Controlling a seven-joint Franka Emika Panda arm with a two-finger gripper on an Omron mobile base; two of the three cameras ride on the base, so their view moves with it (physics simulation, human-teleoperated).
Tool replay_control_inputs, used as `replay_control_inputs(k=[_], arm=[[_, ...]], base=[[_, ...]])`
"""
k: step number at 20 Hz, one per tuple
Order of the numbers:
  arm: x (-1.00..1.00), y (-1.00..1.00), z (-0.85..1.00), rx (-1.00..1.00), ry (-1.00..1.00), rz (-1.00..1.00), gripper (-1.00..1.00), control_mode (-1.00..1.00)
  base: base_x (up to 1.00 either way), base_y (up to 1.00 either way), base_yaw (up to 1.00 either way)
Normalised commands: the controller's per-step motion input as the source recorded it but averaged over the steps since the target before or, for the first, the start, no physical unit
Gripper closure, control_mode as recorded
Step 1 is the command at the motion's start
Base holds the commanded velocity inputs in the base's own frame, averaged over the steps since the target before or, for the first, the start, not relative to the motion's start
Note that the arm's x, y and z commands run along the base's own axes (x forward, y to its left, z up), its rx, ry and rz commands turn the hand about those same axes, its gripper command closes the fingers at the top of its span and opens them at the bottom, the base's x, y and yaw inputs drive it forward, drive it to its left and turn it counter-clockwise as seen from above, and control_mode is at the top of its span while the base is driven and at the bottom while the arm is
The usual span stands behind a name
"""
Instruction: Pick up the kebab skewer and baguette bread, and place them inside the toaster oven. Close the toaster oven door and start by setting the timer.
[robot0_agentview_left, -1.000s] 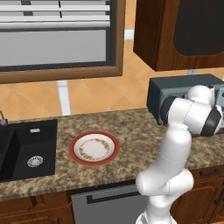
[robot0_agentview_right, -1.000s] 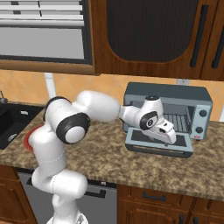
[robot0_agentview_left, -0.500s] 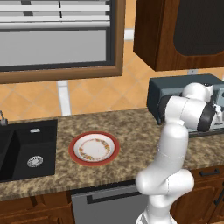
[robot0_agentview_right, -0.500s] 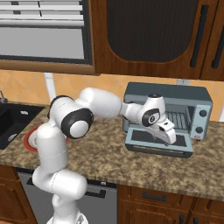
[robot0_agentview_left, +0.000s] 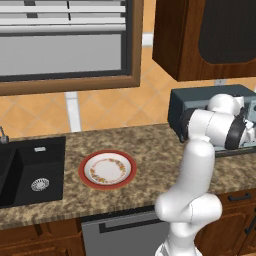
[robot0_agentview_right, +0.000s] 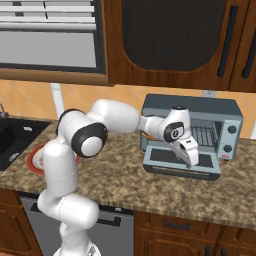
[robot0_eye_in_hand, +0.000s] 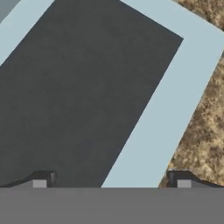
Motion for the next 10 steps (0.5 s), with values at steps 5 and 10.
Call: replay_control_inputs(k=[5, 10], arm=[[-0.8, 0.07, 0.0, 0.01, 0.0, -0.09, -1.0, -1.0], [-0.17, 0.53, 0.0, 0.0, 0.0, -0.06, -1.0, -1.0]], base=[[0.0, 0.0, 0.0], [0.0, 0.0, 0.0]])
